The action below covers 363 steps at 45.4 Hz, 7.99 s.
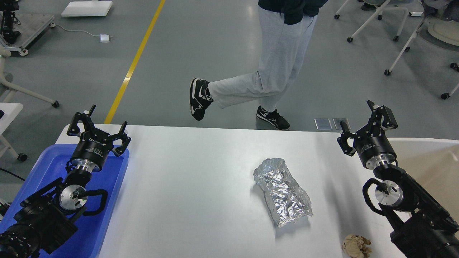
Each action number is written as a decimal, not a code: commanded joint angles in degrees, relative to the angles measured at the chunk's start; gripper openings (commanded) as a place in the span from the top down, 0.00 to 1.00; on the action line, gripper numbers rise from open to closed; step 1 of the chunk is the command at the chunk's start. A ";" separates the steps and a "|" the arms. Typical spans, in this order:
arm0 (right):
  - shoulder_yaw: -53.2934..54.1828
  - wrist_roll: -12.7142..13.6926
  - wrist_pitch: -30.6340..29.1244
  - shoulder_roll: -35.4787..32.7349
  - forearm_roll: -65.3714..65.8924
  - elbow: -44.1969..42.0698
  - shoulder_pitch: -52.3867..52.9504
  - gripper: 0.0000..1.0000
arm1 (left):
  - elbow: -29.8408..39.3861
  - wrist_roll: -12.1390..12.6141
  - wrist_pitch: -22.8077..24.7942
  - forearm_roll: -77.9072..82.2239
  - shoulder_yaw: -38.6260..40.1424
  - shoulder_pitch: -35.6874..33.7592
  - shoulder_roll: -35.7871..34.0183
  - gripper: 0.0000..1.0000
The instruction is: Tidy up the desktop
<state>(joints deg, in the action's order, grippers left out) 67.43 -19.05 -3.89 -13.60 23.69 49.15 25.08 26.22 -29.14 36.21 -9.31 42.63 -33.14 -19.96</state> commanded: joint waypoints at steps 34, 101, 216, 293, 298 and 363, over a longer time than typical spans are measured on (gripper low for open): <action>-21.37 8.40 2.57 -16.89 6.10 11.57 6.73 0.01 | 0.05 -0.04 0.17 0.00 0.00 0.00 0.01 0.00; -78.85 9.12 11.71 -13.65 66.49 6.22 23.70 0.01 | 0.05 -0.13 0.35 0.00 0.00 -0.09 -0.08 0.00; -85.44 1.39 -6.22 -40.71 56.29 31.17 57.09 1.00 | 0.05 -0.13 0.44 0.00 0.00 0.00 0.01 0.00; -82.02 -12.85 -2.27 -48.20 21.15 -13.37 23.71 1.00 | 0.05 -0.13 0.44 0.00 0.00 0.00 0.01 0.00; -82.02 -12.85 -2.53 -44.15 14.65 -20.05 19.40 1.00 | 0.05 -0.13 0.44 0.00 0.00 0.00 -0.08 0.00; -73.67 4.02 1.69 -13.82 -15.34 -50.21 1.55 1.00 | 0.05 -0.13 0.26 0.09 0.00 0.00 0.01 0.00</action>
<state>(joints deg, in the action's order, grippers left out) -7.87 -16.58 -3.33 -28.58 9.20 -0.74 26.88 26.26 -29.25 36.48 -9.27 42.63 -33.13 -19.97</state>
